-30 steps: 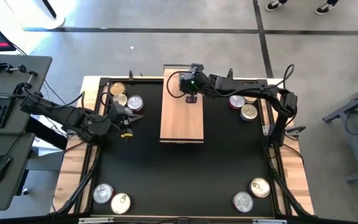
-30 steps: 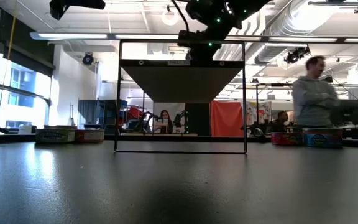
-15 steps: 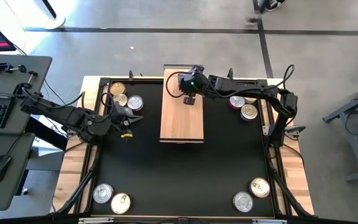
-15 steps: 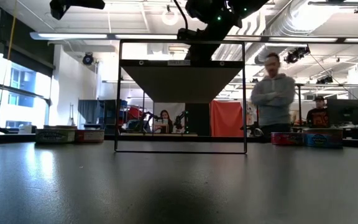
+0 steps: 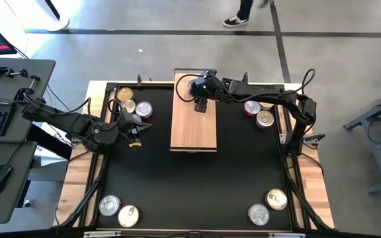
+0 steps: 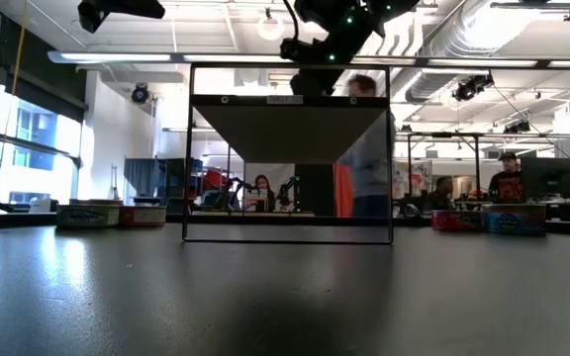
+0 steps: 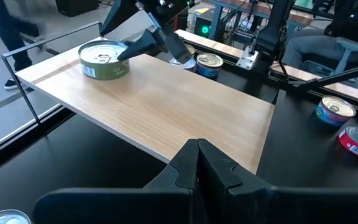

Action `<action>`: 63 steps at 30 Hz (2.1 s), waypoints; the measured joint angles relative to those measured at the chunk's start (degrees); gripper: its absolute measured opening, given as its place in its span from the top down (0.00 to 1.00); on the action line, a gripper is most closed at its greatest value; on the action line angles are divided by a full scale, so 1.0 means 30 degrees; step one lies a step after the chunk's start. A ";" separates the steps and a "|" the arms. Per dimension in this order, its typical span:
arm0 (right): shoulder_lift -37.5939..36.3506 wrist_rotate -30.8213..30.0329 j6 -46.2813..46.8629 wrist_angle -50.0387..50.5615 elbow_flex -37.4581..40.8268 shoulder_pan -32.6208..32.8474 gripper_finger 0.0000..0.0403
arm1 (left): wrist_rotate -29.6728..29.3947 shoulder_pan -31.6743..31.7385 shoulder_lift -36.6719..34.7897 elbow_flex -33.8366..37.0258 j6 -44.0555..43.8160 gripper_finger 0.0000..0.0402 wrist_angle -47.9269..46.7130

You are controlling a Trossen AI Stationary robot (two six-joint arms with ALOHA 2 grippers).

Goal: Stack canned seafood by type on shelf
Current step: Put the green tuna can on the shelf

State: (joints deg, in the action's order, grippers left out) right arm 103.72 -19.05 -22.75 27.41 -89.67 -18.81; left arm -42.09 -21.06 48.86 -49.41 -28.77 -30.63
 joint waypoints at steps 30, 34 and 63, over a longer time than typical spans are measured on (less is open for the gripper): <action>0.0022 0.2734 0.7617 0.5872 -0.1436 -0.0653 0.94 | 0.0672 0.0003 0.0000 0.0000 0.0122 1.00 0.0158; 0.0022 0.2722 0.7731 0.5833 -0.1436 -0.0869 0.99 | 0.0235 0.0015 0.0000 0.0000 0.0168 1.00 0.0159; 0.0962 0.3198 0.8489 0.3552 -0.1407 -0.1745 1.00 | 0.0102 0.0015 0.0000 -0.0007 0.0160 1.00 0.0095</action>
State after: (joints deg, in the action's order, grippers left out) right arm 106.61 -9.45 2.72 38.07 -93.89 -24.04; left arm -41.78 -21.02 48.86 -49.43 -28.29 -30.35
